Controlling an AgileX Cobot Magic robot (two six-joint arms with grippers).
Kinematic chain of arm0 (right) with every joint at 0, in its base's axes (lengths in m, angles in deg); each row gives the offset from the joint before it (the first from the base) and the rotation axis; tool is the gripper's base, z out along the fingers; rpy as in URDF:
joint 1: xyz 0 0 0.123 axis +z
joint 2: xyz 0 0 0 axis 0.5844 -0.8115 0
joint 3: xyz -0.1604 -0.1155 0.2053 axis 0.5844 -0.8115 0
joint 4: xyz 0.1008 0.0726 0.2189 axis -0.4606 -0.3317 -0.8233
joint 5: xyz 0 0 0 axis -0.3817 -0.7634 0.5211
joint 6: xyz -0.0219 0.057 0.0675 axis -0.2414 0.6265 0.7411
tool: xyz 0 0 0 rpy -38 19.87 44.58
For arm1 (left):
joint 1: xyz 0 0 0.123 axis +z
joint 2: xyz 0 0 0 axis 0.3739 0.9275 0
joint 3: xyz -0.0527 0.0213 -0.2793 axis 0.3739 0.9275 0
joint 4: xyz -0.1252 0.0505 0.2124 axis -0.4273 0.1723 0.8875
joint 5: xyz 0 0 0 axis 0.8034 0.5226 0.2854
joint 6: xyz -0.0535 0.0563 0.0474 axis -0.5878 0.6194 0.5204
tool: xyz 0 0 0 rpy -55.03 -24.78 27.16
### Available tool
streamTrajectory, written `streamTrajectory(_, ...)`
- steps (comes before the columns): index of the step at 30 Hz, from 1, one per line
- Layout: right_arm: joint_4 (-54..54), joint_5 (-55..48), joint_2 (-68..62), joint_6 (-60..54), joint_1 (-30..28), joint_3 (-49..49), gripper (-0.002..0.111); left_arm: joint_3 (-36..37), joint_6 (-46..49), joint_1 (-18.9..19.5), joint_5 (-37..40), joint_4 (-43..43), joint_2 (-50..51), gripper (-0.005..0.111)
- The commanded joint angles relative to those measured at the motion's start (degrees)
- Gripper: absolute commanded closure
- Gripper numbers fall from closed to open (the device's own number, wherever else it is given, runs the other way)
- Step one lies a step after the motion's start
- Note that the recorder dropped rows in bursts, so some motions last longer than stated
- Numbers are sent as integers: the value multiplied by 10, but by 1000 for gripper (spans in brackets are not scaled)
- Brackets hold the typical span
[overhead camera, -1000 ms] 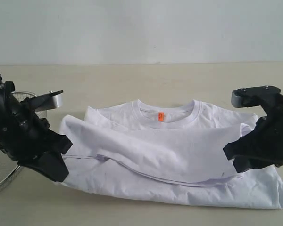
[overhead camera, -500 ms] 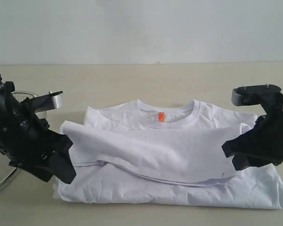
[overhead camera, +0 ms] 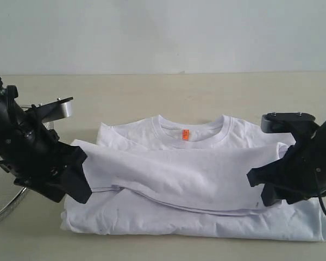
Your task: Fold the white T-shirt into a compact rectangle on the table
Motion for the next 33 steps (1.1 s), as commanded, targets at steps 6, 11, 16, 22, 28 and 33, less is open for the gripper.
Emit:
streamTrajectory(6, -35, 38, -8, 2, 1, -1, 108, -3, -5, -2, -1, -5, -4, 49)
streamTrajectory(11, -35, 50, -8, 14, 1, 7, 108, -3, -5, -2, -1, -3, -4, 54)
streamTrajectory(16, -46, 50, -8, 29, 1, 32, 108, -3, -5, -2, -4, -2, -4, 70)
streamTrajectory(22, -50, 51, -8, 41, 1, 64, 108, -3, 3, -2, -11, 0, -4, 93)
streamTrajectory(28, -51, 60, -8, 56, 1, 96, 108, -3, 13, -2, -17, 0, -4, 102)
streamTrajectory(33, -51, 83, -8, 73, 0, 107, 108, -3, 17, -2, -17, 0, -4, 102)
